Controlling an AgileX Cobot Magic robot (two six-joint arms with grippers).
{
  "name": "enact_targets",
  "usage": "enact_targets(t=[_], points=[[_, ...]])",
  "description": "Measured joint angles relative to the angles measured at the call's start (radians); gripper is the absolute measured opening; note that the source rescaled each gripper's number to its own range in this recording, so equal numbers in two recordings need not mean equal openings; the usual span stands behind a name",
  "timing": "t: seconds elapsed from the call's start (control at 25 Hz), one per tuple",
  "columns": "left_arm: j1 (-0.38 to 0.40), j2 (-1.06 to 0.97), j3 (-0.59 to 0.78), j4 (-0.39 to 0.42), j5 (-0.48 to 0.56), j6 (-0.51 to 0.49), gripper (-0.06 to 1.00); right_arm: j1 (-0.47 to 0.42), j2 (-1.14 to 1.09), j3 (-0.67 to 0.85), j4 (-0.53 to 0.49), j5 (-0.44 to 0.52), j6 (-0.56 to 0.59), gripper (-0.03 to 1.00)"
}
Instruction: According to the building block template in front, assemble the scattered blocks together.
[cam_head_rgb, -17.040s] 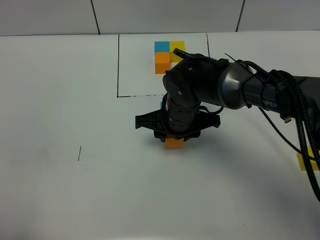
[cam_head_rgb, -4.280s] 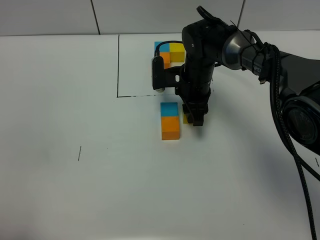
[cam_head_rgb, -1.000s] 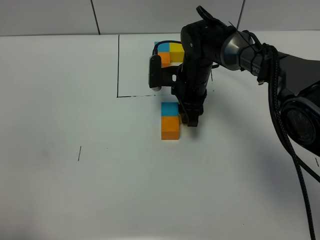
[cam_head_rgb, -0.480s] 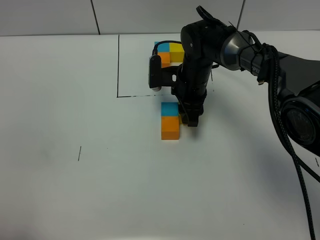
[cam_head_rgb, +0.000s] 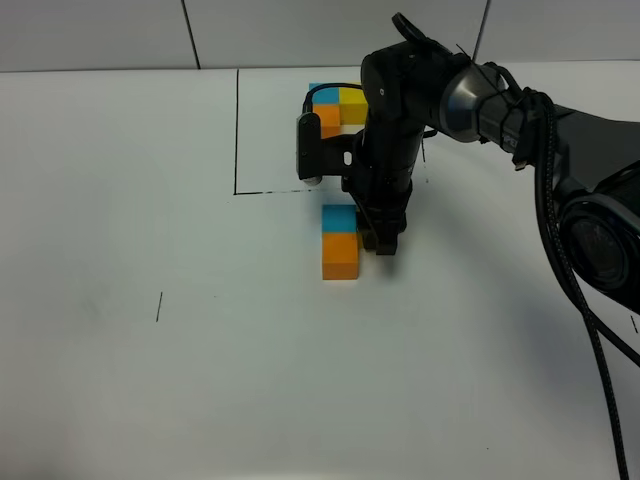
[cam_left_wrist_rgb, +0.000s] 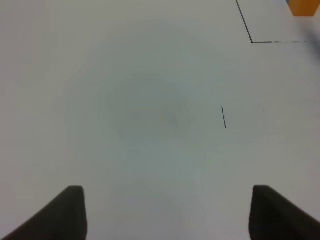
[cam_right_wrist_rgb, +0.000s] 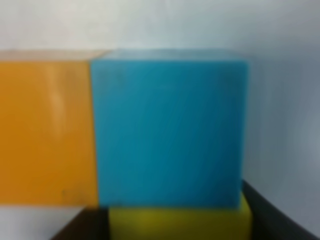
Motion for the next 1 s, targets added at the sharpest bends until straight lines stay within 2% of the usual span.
enact_targets(t=[0.12,0.32,0.44,0.6,0.84,1.0], points=[[0.000,0.000,0.000,0.000,0.000,0.000,0.47,0.005,0.010,0.001,0.000,-0.004,-0.003,0.30],[0.000,0.000,0.000,0.000,0.000,0.000,0.47,0.005,0.010,0.001,-0.004,-0.007,-0.003,0.74],[0.000,0.000,0.000,0.000,0.000,0.000,0.47,0.004,0.007,0.001,-0.018,-0.011,-0.005,0.91],[0.000,0.000,0.000,0.000,0.000,0.000,0.47,-0.011,-0.011,0.003,-0.056,-0.010,-0.004,0.97],[0.000,0.000,0.000,0.000,0.000,0.000,0.47,-0.061,-0.089,0.003,-0.064,0.035,0.001,0.98],[0.000,0.000,0.000,0.000,0.000,0.000,0.47,-0.131,-0.134,0.003,-0.062,0.056,0.048,0.98]])
